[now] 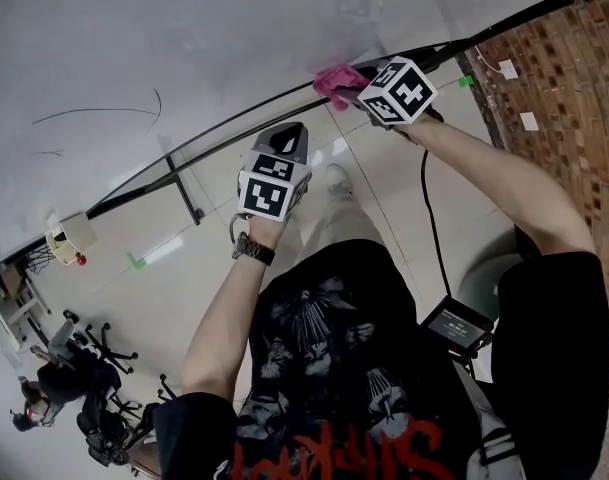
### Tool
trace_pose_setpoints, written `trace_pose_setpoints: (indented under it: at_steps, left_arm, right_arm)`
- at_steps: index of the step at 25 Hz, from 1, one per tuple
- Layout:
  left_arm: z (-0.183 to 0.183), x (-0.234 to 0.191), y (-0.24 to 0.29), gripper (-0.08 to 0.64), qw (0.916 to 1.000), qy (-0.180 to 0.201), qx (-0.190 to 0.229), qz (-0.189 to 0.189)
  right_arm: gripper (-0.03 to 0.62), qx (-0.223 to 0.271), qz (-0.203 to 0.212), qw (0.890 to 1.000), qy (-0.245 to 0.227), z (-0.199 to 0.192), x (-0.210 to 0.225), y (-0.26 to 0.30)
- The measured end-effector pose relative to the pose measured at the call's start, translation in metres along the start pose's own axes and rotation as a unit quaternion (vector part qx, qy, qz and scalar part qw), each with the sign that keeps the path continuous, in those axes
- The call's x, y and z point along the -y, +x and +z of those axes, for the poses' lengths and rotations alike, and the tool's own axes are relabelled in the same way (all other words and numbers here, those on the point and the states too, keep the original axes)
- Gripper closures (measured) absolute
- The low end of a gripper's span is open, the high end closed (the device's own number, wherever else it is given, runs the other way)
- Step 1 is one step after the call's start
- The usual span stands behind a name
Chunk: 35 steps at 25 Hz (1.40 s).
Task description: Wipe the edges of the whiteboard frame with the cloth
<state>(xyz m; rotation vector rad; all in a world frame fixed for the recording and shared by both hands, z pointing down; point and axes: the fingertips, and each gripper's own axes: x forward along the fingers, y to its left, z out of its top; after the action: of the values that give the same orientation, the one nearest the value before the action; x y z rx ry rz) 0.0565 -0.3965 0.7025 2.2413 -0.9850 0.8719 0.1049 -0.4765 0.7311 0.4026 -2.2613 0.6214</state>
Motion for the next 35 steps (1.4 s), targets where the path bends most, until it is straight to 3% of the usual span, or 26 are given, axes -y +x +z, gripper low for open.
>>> trace_pose_setpoints:
  at_steps: [4,15,23,30,35]
  left_arm:
    - [0.021,0.009,0.013,0.563,0.9999,-0.013,0.002,0.002]
    - [0.049,0.041,0.050,0.563,0.9995,0.021,-0.013,-0.017]
    - [0.072,0.063,0.076,0.563,0.9990,0.026,-0.017,-0.034]
    - [0.077,0.085,0.095,0.563,0.9944,0.088,-0.040,-0.042]
    - [0.081,0.097,0.104,0.563,0.9916,0.105,-0.049,-0.057]
  right_arm:
    - [0.474,0.013,-0.002,1.000,0.002,-0.005,0.018,-0.018]
    - [0.474,0.020,-0.048,0.998,0.036,-0.042,0.078,-0.066]
    - [0.474,0.032,-0.083,0.995,0.045,-0.064,0.122,-0.101]
    - [0.472,0.046,-0.123,0.989,0.070,-0.083,0.166,-0.131]
    - [0.472,0.063,-0.148,0.982,0.094,-0.093,0.186,-0.150]
